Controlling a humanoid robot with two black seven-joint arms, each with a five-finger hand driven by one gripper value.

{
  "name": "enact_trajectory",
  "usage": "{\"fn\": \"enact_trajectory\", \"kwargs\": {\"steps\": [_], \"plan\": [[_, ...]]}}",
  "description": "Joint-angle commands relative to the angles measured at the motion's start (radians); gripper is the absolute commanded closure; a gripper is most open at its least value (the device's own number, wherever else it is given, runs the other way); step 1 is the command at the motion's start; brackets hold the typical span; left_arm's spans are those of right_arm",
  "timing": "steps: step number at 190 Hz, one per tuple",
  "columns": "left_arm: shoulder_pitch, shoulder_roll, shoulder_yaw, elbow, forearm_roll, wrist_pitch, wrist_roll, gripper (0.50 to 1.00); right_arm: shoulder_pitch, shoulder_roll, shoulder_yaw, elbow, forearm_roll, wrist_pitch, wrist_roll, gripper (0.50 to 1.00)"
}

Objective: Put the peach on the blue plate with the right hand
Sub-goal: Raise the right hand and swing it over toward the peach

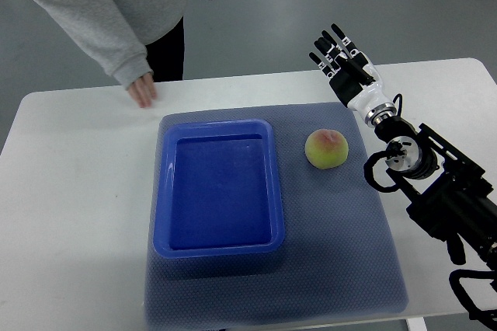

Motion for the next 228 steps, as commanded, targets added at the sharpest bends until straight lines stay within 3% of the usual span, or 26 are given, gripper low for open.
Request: {"fn": "enact_trajectory", "kwargs": {"steps": [1, 55, 87, 88, 105, 114, 115, 125, 143, 144, 155, 165, 166, 174, 184, 185, 194, 217, 227, 228], "plan": [[0.0, 0.0, 0.0, -0.001, 0.0, 0.0, 0.0, 0.5, 0.002, 0.0, 0.002, 0.0, 0.0, 0.0, 0.0, 0.57], [0.0, 0.0, -0.003, 0.0, -0.003, 0.0, 0.0, 0.5, 0.025, -0.026, -0.017, 0.005, -0.023, 0.009, -0.006, 0.57], [0.0, 0.0, -0.001, 0.0, -0.001, 0.0, -0.002, 0.5, 0.078, -0.097, -0.086, 0.015, -0.098, 0.014, -0.015, 0.57], [0.0, 0.0, -0.001, -0.001, -0.001, 0.0, 0.0, 0.5, 0.11, -0.142, -0.144, 0.032, -0.148, 0.02, -0.017, 0.57], [0.0, 0.0, -0.001, -0.004, -0.001, 0.0, -0.002, 0.5, 0.181, -0.238, -0.287, 0.061, -0.247, 0.049, -0.026, 0.57], [0.0, 0.0, -0.001, -0.004, -0.001, 0.0, -0.002, 0.5, 0.181, -0.238, -0.287, 0.061, -0.247, 0.049, -0.026, 0.57], [0.0, 0.0, -0.001, -0.008, -0.001, 0.0, -0.002, 0.5, 0.248, -0.303, -0.398, 0.075, -0.309, 0.081, -0.035, 0.57], [0.0, 0.0, -0.001, -0.011, -0.001, 0.0, 0.0, 0.5, 0.33, -0.365, -0.527, 0.093, -0.371, 0.121, -0.046, 0.57], [0.0, 0.0, -0.001, -0.012, 0.0, 0.0, -0.002, 0.5, 0.399, -0.408, -0.635, 0.112, -0.419, 0.153, -0.051, 0.57], [0.0, 0.0, -0.001, -0.012, 0.002, 0.0, -0.002, 0.5, 0.501, -0.455, -0.77, 0.139, -0.475, 0.196, -0.051, 0.57], [0.0, 0.0, -0.001, -0.014, 0.002, -0.002, -0.002, 0.5, 0.613, -0.489, -0.912, 0.17, -0.531, 0.241, -0.052, 0.57], [0.0, 0.0, -0.001, -0.014, 0.002, -0.002, -0.002, 0.5, 0.614, -0.489, -0.913, 0.17, -0.531, 0.241, -0.052, 0.57], [0.0, 0.0, 0.0, -0.014, 0.002, -0.002, -0.002, 0.5, 0.731, -0.503, -1.055, 0.191, -0.593, 0.283, -0.054, 0.57], [0.0, 0.0, 0.0, -0.012, 0.002, -0.002, -0.002, 0.5, 0.819, -0.503, -1.179, 0.202, -0.643, 0.311, -0.063, 0.57], [0.0, 0.0, 0.0, -0.012, 0.002, -0.002, -0.002, 0.5, 0.819, -0.503, -1.18, 0.202, -0.643, 0.311, -0.063, 0.57], [0.0, 0.0, 0.0, -0.012, 0.002, -0.002, -0.002, 0.5, 0.916, -0.491, -1.327, 0.209, -0.694, 0.322, -0.092, 0.57], [0.0, 0.0, -0.001, -0.012, 0.002, -0.002, -0.002, 0.5, 0.988, -0.476, -1.431, 0.221, -0.724, 0.327, -0.132, 0.57], [0.0, 0.0, 0.0, -0.012, 0.002, -0.002, -0.002, 0.5, 1.063, -0.439, -1.54, 0.255, -0.739, 0.328, -0.235, 0.57], [0.0, 0.0, 0.0, -0.012, 0.002, -0.002, -0.002, 0.5, 1.063, -0.439, -1.54, 0.255, -0.739, 0.328, -0.235, 0.57], [0.0, 0.0, 0.0, -0.012, 0.002, -0.002, -0.002, 0.5, 1.069, -0.43, -1.54, 0.264, -0.732, 0.328, -0.262, 0.57]]}}
